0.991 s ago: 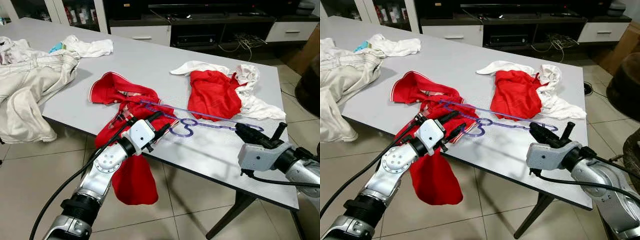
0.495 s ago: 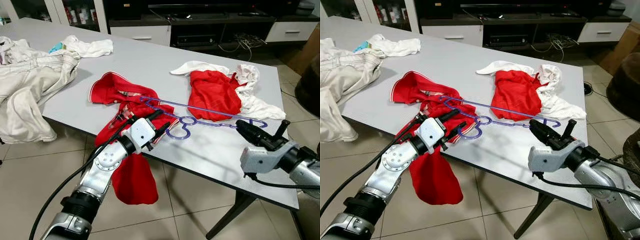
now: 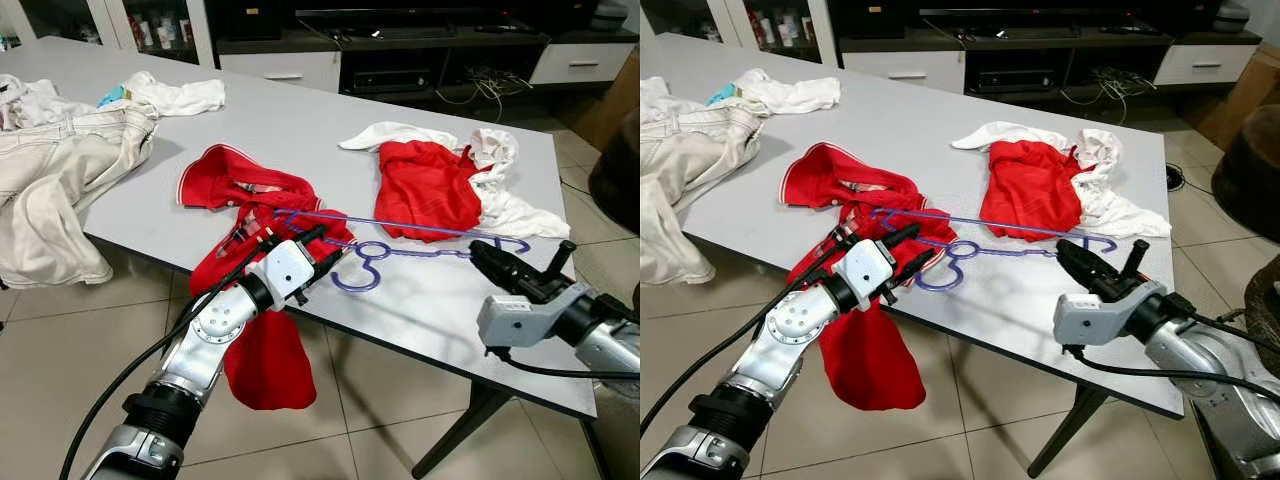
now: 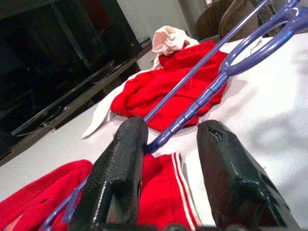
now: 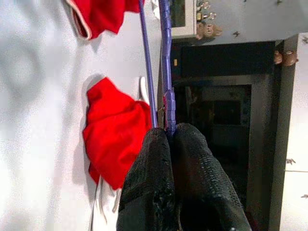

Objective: Hang hanger

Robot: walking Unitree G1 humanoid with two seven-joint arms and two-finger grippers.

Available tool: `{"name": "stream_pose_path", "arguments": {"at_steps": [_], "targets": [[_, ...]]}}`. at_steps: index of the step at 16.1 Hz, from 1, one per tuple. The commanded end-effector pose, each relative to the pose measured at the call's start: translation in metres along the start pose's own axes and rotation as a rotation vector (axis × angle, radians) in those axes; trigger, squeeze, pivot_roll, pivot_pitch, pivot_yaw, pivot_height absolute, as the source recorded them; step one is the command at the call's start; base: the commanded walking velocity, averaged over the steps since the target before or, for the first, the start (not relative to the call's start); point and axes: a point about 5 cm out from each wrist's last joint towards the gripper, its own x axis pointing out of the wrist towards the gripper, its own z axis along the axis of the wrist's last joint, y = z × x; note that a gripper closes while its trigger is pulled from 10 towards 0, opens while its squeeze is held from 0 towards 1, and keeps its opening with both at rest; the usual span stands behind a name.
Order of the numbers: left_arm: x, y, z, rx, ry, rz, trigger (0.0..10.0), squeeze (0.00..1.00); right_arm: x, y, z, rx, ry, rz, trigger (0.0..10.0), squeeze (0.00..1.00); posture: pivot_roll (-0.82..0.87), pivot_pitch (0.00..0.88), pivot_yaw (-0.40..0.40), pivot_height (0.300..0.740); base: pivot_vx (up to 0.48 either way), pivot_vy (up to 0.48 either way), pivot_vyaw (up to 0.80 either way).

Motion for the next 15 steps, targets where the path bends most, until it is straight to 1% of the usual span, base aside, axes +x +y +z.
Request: {"name": "stream_pose_path", "arguments": {"at_steps": [1, 6, 7, 8, 10, 13, 14, 15], "targets": [[0.0022, -0.0006, -0.0015, 0.017, 0.022, -0.021, 10.0, 0.0, 0.0018, -0.0121, 0.0016, -0.001, -0.012, -0.047, 10.0, 0.0, -0.14, 0.0, 0.016, 0.74, 0.0, 0.0, 0.0], [0.0027, -0.0022, -0.0042, 0.015, 0.04, -0.024, 10.0, 0.0, -0.0006, -0.0141, 0.0057, 0.017, -0.043, -0.061, 10.0, 0.0, -0.14, 0.0, 0.016, 0.74, 0.0, 0.0, 0.0], [0.0029, -0.0025, -0.0043, 0.011, 0.04, -0.027, 4.4, 0.0, -0.0005, -0.0142, 0.0057, 0.018, -0.043, -0.061, 10.0, 0.0, -0.14, 0.0, 0.017, 0.74, 0.0, 0.0, 0.0], [0.0032, -0.0033, -0.0041, 0.005, 0.037, -0.035, 0.0, 0.0, -0.0005, -0.0145, 0.0056, 0.02, -0.044, -0.063, 10.0, 0.0, -0.14, 0.0, 0.017, 0.74, 0.0, 0.0, 0.0], [0.0037, -0.0048, -0.0036, 0.001, 0.03, -0.048, 0.0, 0.0, -0.0006, -0.0157, 0.0064, 0.022, -0.049, -0.066, 10.0, 0.0, -0.14, 0.0, 0.017, 0.74, 0.0, 0.0, 0.0], [0.0045, -0.0055, -0.0038, 0.007, 0.035, -0.047, 0.0, 0.0, -0.0019, -0.0109, 0.0103, 0.03, -0.074, -0.042, 10.0, 0.0, -0.14, 0.0, 0.013, 0.74, 0.0, 0.0, 0.0], [0.0046, -0.0053, -0.004, 0.01, 0.039, -0.041, 3.3, 0.0, -0.0016, -0.0106, 0.0112, 0.03, -0.078, -0.039, 10.0, 0.0, -0.14, 0.0, 0.014, 0.74, 0.0, 0.0, 0.0], [0.0046, -0.0052, -0.0042, 0.011, 0.04, -0.038, 3.3, 0.0, -0.0014, -0.0107, 0.0114, 0.03, -0.079, -0.039, 10.0, 0.0, -0.14, 0.0, 0.014, 0.74, 0.0, 0.0, 0.0]]}}
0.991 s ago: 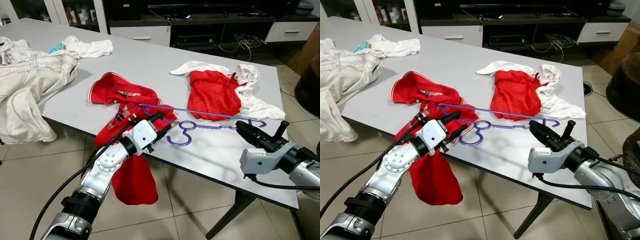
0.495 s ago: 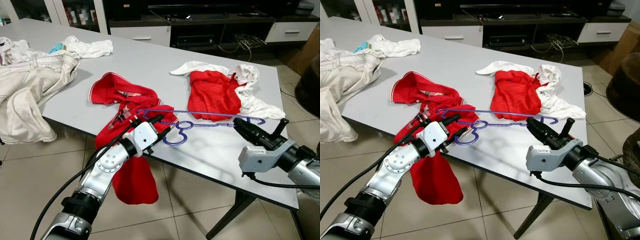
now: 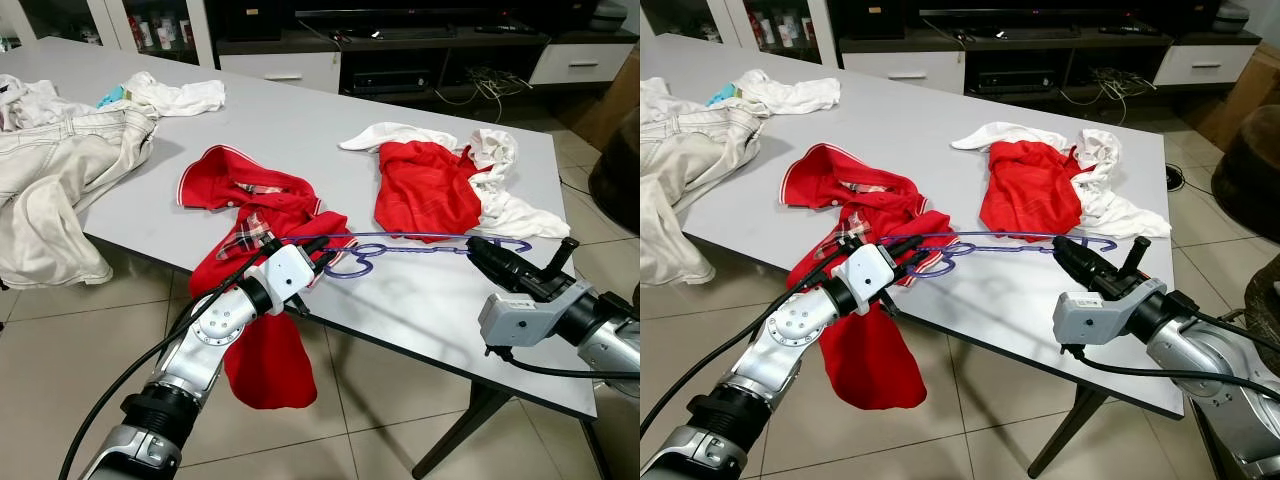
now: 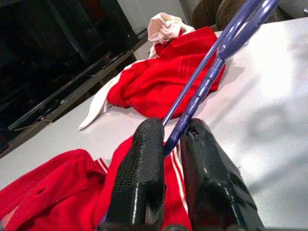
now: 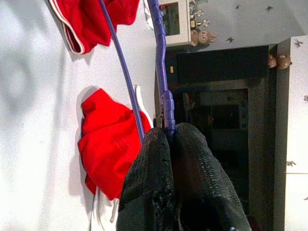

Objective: Hang hanger

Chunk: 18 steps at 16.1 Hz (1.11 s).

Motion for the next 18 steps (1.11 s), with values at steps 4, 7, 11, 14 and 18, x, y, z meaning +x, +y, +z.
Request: {"name": "stream_pose_path", "arguments": {"at_steps": [4, 7, 11, 14, 18], "targets": [[0.0047, -0.002, 0.0004, 0.008, 0.013, -0.014, 10.0, 0.0, -0.0001, -0.0043, 0.0067, -0.014, -0.042, 0.0, 10.0, 0.0, -0.14, 0.0, 0.009, 0.74, 0.0, 0.0, 0.0], [0.004, -0.0045, 0.0005, 0.004, 0.008, -0.023, 0.5, 0.0, -0.001, -0.0033, 0.005, -0.02, -0.04, 0.02, 10.0, 0.0, -0.14, 0.0, 0.009, 0.74, 0.0, 0.0, 0.0], [0.0045, -0.0029, 0.0003, 0.013, 0.015, -0.016, 10.0, 0.0, -0.0011, -0.0077, 0.0031, -0.016, -0.041, 0.026, 10.0, 0.29, -0.14, 0.0, 0.011, 0.74, 0.0, 0.0, 0.0], [0.0039, -0.0029, -0.0002, 0.017, 0.018, -0.017, 10.0, 0.0, -0.002, -0.0082, 0.0051, 0.023, -0.06, 0.032, 10.0, 1.0, -0.14, 0.0, 0.013, 0.74, 0.0, 0.0, 0.0], [0.0047, -0.0031, -0.0001, 0.019, 0.019, -0.02, 10.0, 0.0, -0.0024, -0.0118, 0.0037, 0.015, -0.041, 0.069, 10.0, 0.0, -0.15, 0.0, 0.018, 0.74, 0.0, 0.0, 0.0]]}}
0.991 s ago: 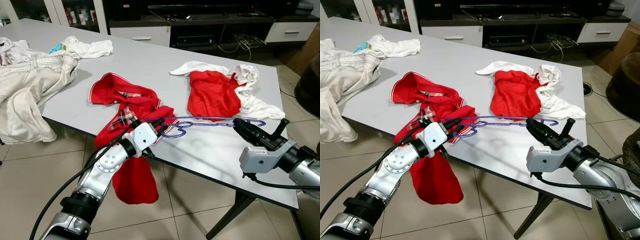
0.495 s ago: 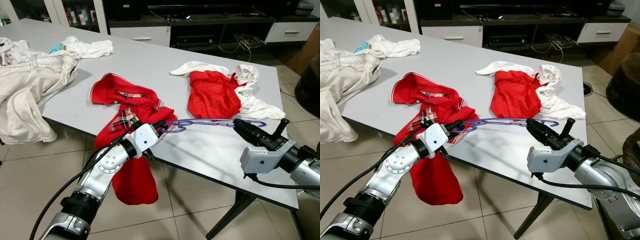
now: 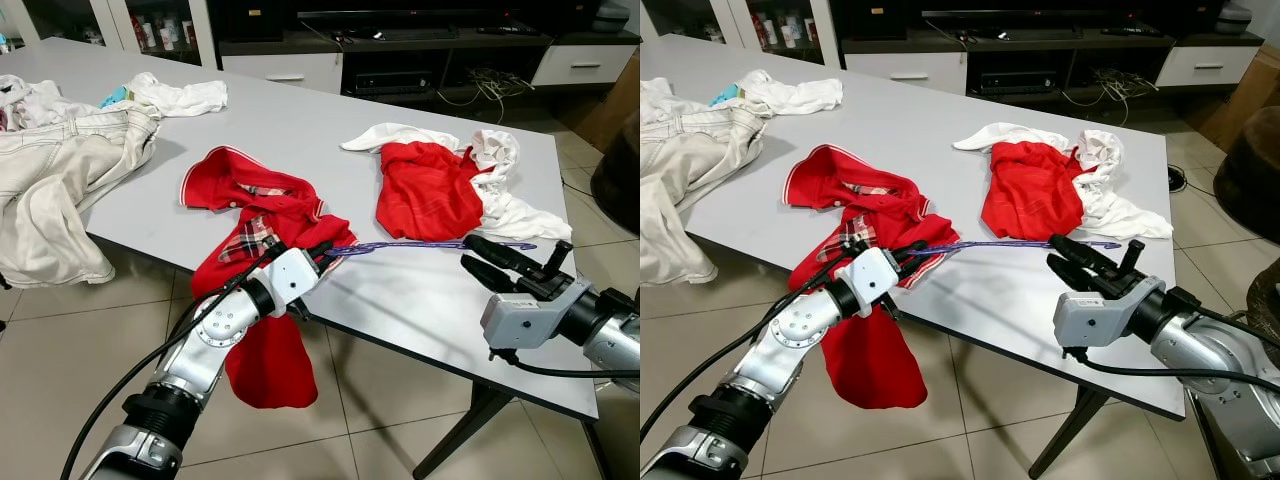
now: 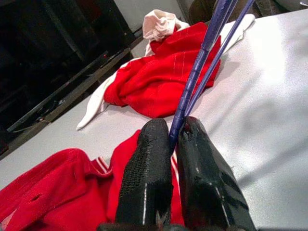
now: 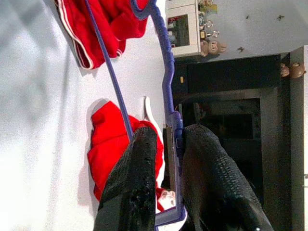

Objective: Hang hanger

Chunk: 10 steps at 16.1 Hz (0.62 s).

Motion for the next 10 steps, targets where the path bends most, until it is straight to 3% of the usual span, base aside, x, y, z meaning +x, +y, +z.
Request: {"name": "stream_pose_path", "arguments": {"at_steps": [1, 5, 8, 9, 10], "targets": [[0.003, 0.001, 0.0, -0.003, 0.007, 0.001, 10.0, 0.0, -0.001, -0.008, 0.003, -0.019, -0.013, 0.008, 10.0, 0.0, -0.15, 0.0, 0.018, 0.74, 0.0, 0.0, 0.0], [0.003, 0.001, 0.0, -0.002, 0.007, -0.005, 10.0, 0.0, 0.004, -0.013, 0.012, -0.063, -0.041, 0.024, 10.0, 0.0, -0.15, 0.0, 0.02, 0.74, 0.0, 0.0, 0.0], [0.005, 0.0, 0.001, 0.001, 0.007, -0.006, 10.0, 0.0, 0.008, -0.006, 0.018, -0.056, -0.059, 0.085, 10.0, 0.0, -0.15, 0.0, 0.017, 0.74, 0.0, 0.0, 0.0], [0.005, 0.0, 0.001, 0.003, 0.006, -0.006, 10.0, 0.0, 0.008, -0.004, 0.018, -0.052, -0.058, 0.1, 10.0, 0.2, -0.15, 0.0, 0.016, 0.74, 0.0, 0.0, 0.0], [0.005, 0.0, 0.001, 0.003, 0.006, -0.006, 10.0, 0.0, 0.008, -0.004, 0.018, -0.052, -0.058, 0.1, 10.0, 0.2, -0.15, 0.0, 0.016, 0.74, 0.0, 0.0, 0.0]]}}
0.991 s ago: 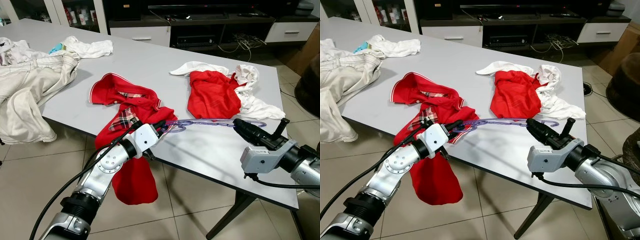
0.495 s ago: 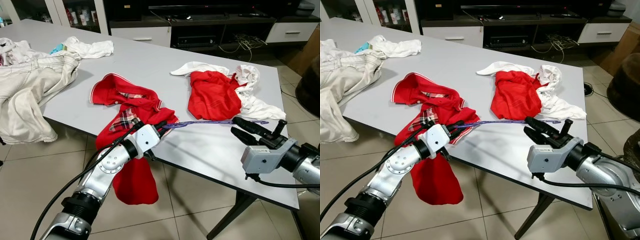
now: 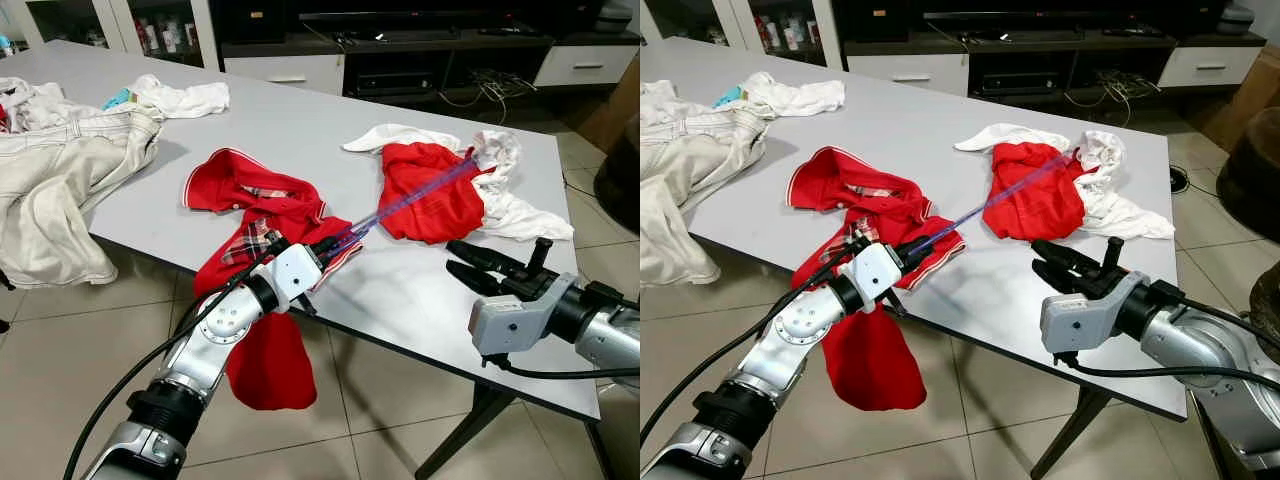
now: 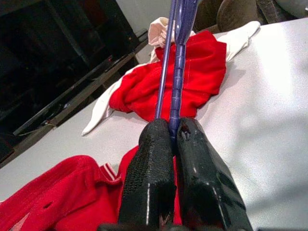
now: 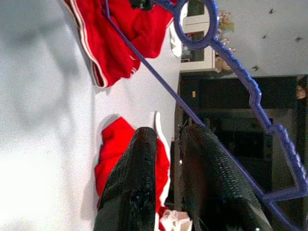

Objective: Hang hanger

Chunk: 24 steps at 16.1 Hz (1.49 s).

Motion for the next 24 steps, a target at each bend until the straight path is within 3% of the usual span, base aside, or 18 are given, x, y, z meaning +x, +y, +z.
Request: {"name": "stream_pose_path", "arguments": {"at_steps": [1, 2, 4, 5, 6, 7, 8, 10, 11, 12, 13, 18, 19, 20, 24], "targets": [[0.002, -0.003, -0.003, 0.003, 0.024, -0.025, 10.0, 0.0, -0.001, -0.001, 0.002, -0.003, -0.002, 0.009, 10.0, 0.43, -0.15, 0.0, 0.016, 0.74, 0.0, 0.0, 0.0], [0.001, -0.003, -0.004, 0.003, 0.025, -0.026, 10.0, 0.0, -0.004, -0.003, -0.001, -0.006, 0.012, 0.007, 10.0, 0.44, -0.15, 0.0, 0.016, 0.74, 0.0, 0.0, 0.0], [0.001, -0.004, -0.005, 0.006, 0.03, -0.035, 10.0, 0.0, -0.008, -0.009, -0.004, -0.027, 0.042, -0.007, 10.0, 0.55, -0.15, 0.0, 0.021, 0.74, 0.0, 0.0, 0.0], [0.001, -0.005, -0.005, 0.016, 0.037, -0.053, 10.0, 0.0, -0.011, -0.018, -0.004, -0.055, 0.054, -0.04, 10.0, 0.53, -0.16, 0.0, 0.026, 0.74, 0.0, 0.0, 0.0], [0.002, -0.007, -0.007, 0.04, 0.05, -0.077, 10.0, 0.0, -0.011, -0.026, -0.002, -0.082, 0.058, -0.073, 10.0, 0.41, -0.16, 0.0, 0.028, 0.74, 0.0, 0.0, 0.0], [0.004, -0.008, -0.009, 0.106, 0.081, -0.115, 10.0, 0.0, -0.009, -0.027, 0.001, -0.095, 0.056, -0.075, 10.0, 0.0, -0.17, 0.0, 0.032, 0.74, 0.0, 0.0, 0.0], [0.007, -0.007, -0.009, 0.166, 0.102, -0.144, 10.0, 0.0, -0.008, -0.025, 0.002, -0.093, 0.055, -0.066, 10.0, 0.0, -0.17, 0.0, 0.033, 0.74, 0.0, 0.0, 0.0], [0.011, -0.003, -0.007, 0.195, 0.113, -0.15, 10.0, 0.0, -0.007, -0.02, 0.004, -0.087, 0.054, -0.056, 10.0, 0.0, -0.17, 0.0, 0.034, 0.74, 0.0, 0.0, 0.0], [0.015, 0.005, -0.005, 0.205, 0.115, -0.133, 10.0, 0.0, -0.006, -0.018, 0.007, -0.073, 0.047, -0.051, 10.0, 0.11, -0.17, 0.0, 0.036, 0.74, 0.0, 0.0, 0.0], [0.017, 0.008, -0.004, 0.21, 0.118, -0.127, 10.0, 0.0, -0.005, -0.017, 0.009, -0.067, 0.04, -0.05, 10.0, 0.94, -0.17, 0.0, 0.038, 0.74, 0.0, 0.0, 0.0], [0.018, 0.01, -0.004, 0.222, 0.122, -0.122, 10.0, 0.0, -0.004, -0.017, 0.011, -0.054, 0.027, -0.045, 10.0, 1.0, -0.17, 0.0, 0.039, 0.74, 0.0, 0.0, 0.0], [0.021, 0.007, -0.003, 0.272, 0.114, -0.157, 10.0, 0.0, 0.004, -0.011, 0.018, -0.057, 0.014, -0.005, 10.0, 1.0, -0.17, 0.0, 0.041, 0.74, 0.0, 0.0, 0.0], [0.021, 0.001, -0.001, 0.291, 0.095, -0.188, 10.0, 0.0, 0.01, -0.007, 0.02, -0.062, 0.015, 0.017, 10.0, 0.36, -0.17, 0.0, 0.041, 0.74, 0.0, 0.0, 0.0], [0.021, -0.003, 0.0, 0.293, 0.084, -0.197, 10.0, 0.0, 0.013, -0.004, 0.02, -0.061, 0.015, 0.032, 10.0, 0.0, -0.16, 0.0, 0.039, 0.74, 0.0, 0.0, 0.0], [0.02, -0.008, 0.002, 0.314, 0.064, -0.214, 10.0, 0.0, 0.02, -0.002, 0.015, -0.077, 0.034, 0.039, 10.0, 0.0, -0.15, 0.0, 0.029, 0.74, 0.0, 0.0, 0.0]]}}
